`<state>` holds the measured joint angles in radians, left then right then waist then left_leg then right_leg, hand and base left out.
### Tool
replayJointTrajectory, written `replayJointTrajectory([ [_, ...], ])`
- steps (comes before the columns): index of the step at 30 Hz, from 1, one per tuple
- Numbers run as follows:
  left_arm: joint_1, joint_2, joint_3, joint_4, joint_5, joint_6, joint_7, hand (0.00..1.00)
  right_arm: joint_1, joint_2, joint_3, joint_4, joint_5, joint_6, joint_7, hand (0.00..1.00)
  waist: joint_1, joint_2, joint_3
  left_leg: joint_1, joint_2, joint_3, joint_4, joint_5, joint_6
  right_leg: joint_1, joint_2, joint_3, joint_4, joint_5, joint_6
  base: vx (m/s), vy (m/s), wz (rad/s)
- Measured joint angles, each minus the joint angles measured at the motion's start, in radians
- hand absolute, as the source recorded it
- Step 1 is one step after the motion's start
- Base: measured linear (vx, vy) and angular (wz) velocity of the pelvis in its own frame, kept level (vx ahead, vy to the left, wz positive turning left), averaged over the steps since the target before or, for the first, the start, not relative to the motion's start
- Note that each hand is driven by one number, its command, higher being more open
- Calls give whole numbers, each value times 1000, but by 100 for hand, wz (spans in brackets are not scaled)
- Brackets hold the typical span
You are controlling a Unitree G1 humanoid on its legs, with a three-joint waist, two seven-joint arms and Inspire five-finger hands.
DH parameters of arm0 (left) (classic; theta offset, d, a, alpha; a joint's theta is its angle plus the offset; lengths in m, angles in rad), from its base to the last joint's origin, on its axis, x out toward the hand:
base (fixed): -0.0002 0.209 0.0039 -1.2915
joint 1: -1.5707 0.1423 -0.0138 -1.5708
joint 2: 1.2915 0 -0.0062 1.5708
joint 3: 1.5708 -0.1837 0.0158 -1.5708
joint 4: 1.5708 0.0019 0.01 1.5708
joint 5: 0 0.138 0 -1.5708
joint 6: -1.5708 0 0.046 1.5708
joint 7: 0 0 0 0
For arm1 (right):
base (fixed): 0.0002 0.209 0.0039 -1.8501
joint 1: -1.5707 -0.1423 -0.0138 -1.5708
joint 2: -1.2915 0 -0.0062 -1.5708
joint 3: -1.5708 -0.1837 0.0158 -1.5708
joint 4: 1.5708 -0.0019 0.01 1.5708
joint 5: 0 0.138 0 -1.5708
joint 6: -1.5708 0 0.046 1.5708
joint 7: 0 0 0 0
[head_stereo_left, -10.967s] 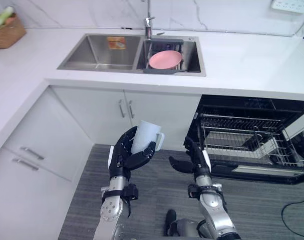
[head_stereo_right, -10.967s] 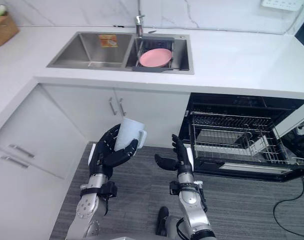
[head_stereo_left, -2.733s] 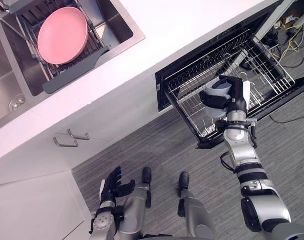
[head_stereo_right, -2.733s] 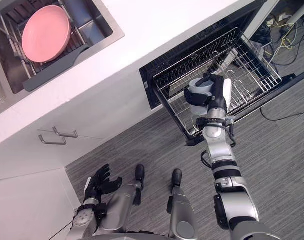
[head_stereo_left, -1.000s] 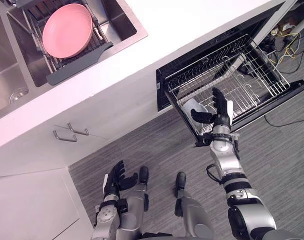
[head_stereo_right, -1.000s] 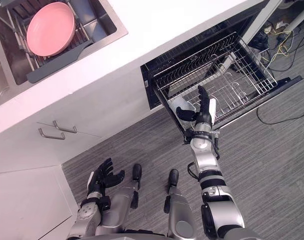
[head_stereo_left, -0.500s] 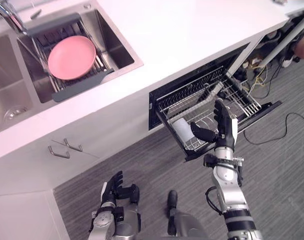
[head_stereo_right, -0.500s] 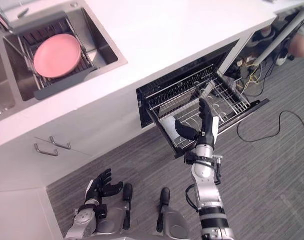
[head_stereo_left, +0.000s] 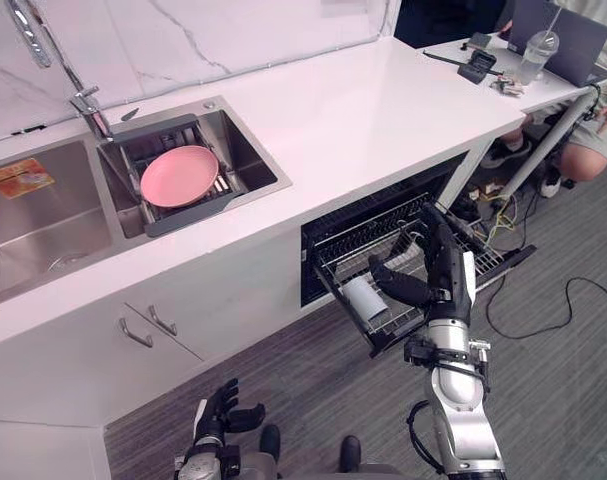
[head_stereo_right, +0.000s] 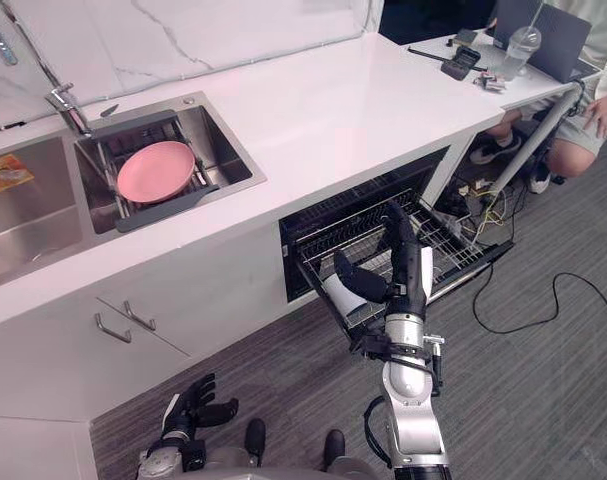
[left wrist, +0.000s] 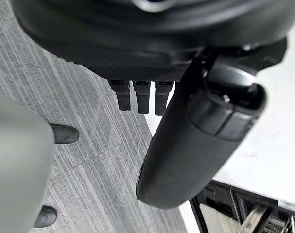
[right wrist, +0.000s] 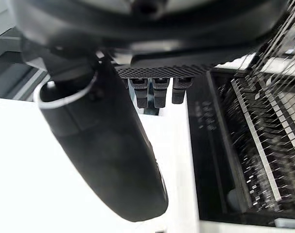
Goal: Walk over to the sink, pick up the cup, carry it to the dishwasher, place the cup inside the dishwasher, then close the dishwasher door
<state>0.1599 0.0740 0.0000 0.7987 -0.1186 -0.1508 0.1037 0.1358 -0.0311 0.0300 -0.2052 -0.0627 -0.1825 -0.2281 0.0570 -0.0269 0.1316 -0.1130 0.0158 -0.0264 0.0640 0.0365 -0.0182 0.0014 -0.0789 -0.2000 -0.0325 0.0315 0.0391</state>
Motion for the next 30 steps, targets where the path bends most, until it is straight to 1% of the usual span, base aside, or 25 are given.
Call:
replayJointTrajectory([
  [1, 0, 0, 2, -1, 0, 0, 0, 90, -1, 0, 0, -16, 0, 0, -4, 90, 3, 0, 0, -16, 1, -2, 16, -8, -2, 0, -1, -13, 0, -1, -1, -42, 1, 76],
  [2, -1, 1, 10, 0, 0, 0, 1, 90, -5, -1, -2, -46, 0, -4, -14, 90, 1, 5, 1, -42, 31, 82, 46, -41, 22, 7, -3, -50, 0, -4, -2, -34, 7, 87],
  [3, -1, -1, 13, 0, 0, 0, 2, 90, -12, -8, -5, -64, -1, -13, -24, 90, -1, 9, 1, -58, 77, 205, 84, -46, 21, 18, -8, -89, 0, -10, 3, -27, 14, 93],
  [4, 0, -3, 14, -1, 0, -1, 4, 90, -18, -13, -5, -66, -1, -19, -34, 90, -1, 12, 0, -65, 96, 247, 100, -44, 20, 22, -10, -104, 3, -16, 8, -8, 44, 69],
  [5, 2, -2, 11, 0, 0, -4, 7, 90, -45, -31, -3, -61, -3, -20, -42, 90, 13, 14, 3, -65, 101, 263, 106, -44, 17, 20, -20, -105, 24, -29, 16, -3, 68, 28],
  [8, 8, -1, 12, 0, -9, -8, 18, 90, -103, -36, 46, -52, -56, -19, -41, 90, 26, 11, 4, -45, 69, 267, 78, -43, 22, 16, -49, -97, 45, -40, 33, 17, 98, 6],
  [10, 8, -1, 12, 2, -8, -8, 21, 90, -109, -50, 72, -52, -105, -19, -39, 90, 26, 8, 4, -34, 52, 268, 71, -46, 28, 17, -69, -97, 60, -57, 39, 43, 96, 4],
  [11, 8, 4, 11, 1, -12, -9, 21, 90, -109, -62, 75, -49, -152, -18, -36, 90, 25, -1, 8, -26, 31, 272, 75, -61, 45, -3, -98, -99, 132, -109, 50, 52, 114, 11],
  [12, 8, 7, 11, 0, -16, -9, 21, 90, -110, -64, 74, -48, -162, -18, -36, 90, 24, -7, 11, -23, 21, 272, 78, -66, 51, -16, -114, -98, 170, -134, 55, 65, 117, 17],
  [13, 7, 16, 11, -2, -23, -9, 22, 90, -110, -65, 73, -44, -170, -16, -37, 90, 21, -21, 17, -14, 4, 269, 82, -76, 56, -30, -142, -98, 234, -172, 62, 100, 90, 26],
  [14, 7, 31, 9, -3, -29, -9, 23, 90, -112, -65, 72, -33, -195, -10, -40, 90, 11, -47, 21, 2, -24, 254, 85, -95, 60, -40, -183, -101, 324, -211, 82, 127, 73, 28],
  [16, 6, 38, -2, -1, -29, -9, 25, 90, -126, -73, 73, -9, -218, -2, -41, 90, 2, -52, 25, 16, -37, 240, 84, -109, 79, -69, -203, -73, 427, -217, 67, 144, 73, 31],
  [17, 8, 45, -13, -1, -25, -9, 24, 90, -127, -81, 69, 9, -235, 8, -42, 90, -12, -52, 26, 29, -40, 212, 83, -117, 91, -103, -202, -25, 531, -200, 20, 197, 119, 62],
  [18, 11, 48, -24, -1, -25, -7, 25, 90, -127, -91, 67, 26, -246, 14, -41, 90, -28, -50, 29, 48, -37, 172, 80, -125, 103, -152, -184, 29, 638, -187, -49, 198, 96, 75],
  [19, 12, 51, -26, 0, -25, -7, 26, 90, -126, -94, 67, 34, -250, 15, -40, 90, -37, -44, 32, 53, -33, 153, 80, -130, 106, -163, -162, 54, 653, -211, -32, 279, 19, 84],
  [20, 12, 53, -27, 0, -25, -6, 26, 90, -127, -101, 67, 37, -260, 19, -40, 90, -44, -46, 32, 61, -28, 119, 80, -140, 104, -181, -116, 88, 635, -253, -22, 241, -21, 72],
  [22, 11, 52, -28, 2, -25, -6, 27, 90, -135, -112, 66, 37, -273, 20, -39, 90, -44, -45, 32, 82, -22, 87, 78, -147, 98, -217, -60, 120, 580, -265, -27, 290, -58, 66],
  [23, 12, 52, -30, 5, -24, -6, 27, 90, -143, -124, 66, 36, -280, 20, -39, 90, -46, -46, 31, 94, -23, 68, 90, -156, 76, -232, -31, 130, 504, -256, -24, 286, -82, 63],
  [24, 12, 58, -31, 10, -20, -7, 25, 90, -146, -130, 64, 31, -281, 20, -40, 90, -46, -57, 24, 89, -34, 53, 121, -186, 57, -232, -19, 140, 391, -174, -29, 298, -104, 59],
  [25, 4, 63, -29, 25, -18, -7, 24, 90, -146, -133, 60, 31, -281, 20, -40, 90, -49, -65, 19, 86, -40, 39, 147, -209, 51, -233, -20, 144, 372, -136, -1, 321, -108, 50],
  [26, -2, 50, -28, 42, -15, -1, 27, 90, -142, -142, 57, 33, -280, 26, -36, 90, -48, -31, 9, 74, -13, 35, 184, -236, 18, -204, 2, 127, 346, -136, -4, 386, -119, 31],
  [27, 4, 34, -27, 39, -6, -4, 27, 90, -138, -149, 51, 32, -280, 26, -34, 90, -47, -1, 1, 64, 14, 37, 199, -255, 4, -180, 27, 114, 298, -130, -14, 320, -86, 19],
  [28, 5, 26, -27, 39, 1, -5, 27, 90, -134, -152, 44, 31, -280, 26, -34, 90, -47, 10, 1, 60, 25, 38, 209, -265, 1, -169, 37, 107, 279, -128, -17, 279, -78, 14],
  [29, 6, 19, -26, 38, 4, -4, 25, 90, -120, -152, 27, 31, -280, 29, -34, 90, -46, 19, 5, 48, 46, 45, 252, -284, -19, -139, 55, 92, 245, -124, -23, 201, -59, 17],
  [30, 5, 23, -28, 38, 5, -4, 22, 90, -111, -150, 18, 31, -280, 32, -34, 90, -46, 19, 7, 34, 56, 50, 292, -292, -31, -119, 61, 84, 222, -121, -28, 240, -62, 24],
])
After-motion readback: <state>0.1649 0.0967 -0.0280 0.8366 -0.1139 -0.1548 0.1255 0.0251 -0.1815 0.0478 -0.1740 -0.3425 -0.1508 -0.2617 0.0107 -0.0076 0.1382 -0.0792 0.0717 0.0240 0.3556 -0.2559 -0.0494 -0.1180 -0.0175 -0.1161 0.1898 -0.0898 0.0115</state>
